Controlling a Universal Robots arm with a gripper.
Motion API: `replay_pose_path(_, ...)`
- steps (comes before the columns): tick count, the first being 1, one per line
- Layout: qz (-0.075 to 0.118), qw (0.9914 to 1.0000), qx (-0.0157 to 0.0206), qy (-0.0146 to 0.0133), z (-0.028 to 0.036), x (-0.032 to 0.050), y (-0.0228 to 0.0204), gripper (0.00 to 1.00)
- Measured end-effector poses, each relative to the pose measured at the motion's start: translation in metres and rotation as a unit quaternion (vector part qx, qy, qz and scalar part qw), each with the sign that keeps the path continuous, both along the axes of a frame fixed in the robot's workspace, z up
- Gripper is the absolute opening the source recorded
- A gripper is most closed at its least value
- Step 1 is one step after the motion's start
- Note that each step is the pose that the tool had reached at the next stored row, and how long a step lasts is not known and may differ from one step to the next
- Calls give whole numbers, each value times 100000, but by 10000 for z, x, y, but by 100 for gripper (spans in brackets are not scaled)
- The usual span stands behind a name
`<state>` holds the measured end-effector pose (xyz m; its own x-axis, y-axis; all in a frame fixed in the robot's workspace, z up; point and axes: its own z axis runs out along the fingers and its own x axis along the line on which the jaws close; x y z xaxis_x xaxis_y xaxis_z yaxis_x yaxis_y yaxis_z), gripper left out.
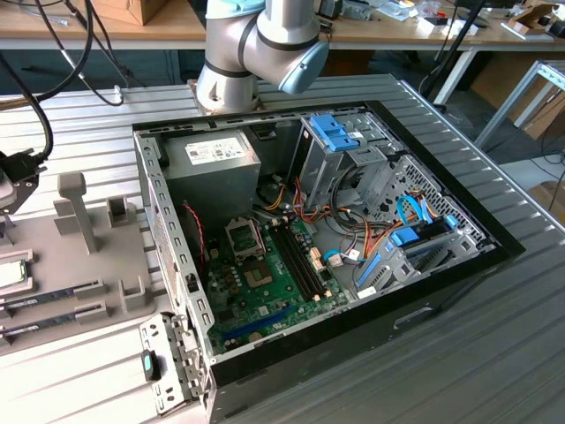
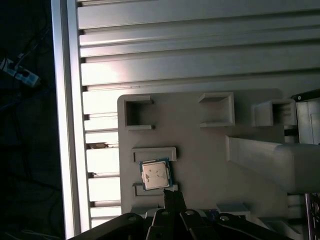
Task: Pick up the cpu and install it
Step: 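Reach for the cpu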
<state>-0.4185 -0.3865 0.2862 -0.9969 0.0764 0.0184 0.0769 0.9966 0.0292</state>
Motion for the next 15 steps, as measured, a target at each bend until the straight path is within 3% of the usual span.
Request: replay_pose_path(15,0,100000,0,-3,-57,0,0,11)
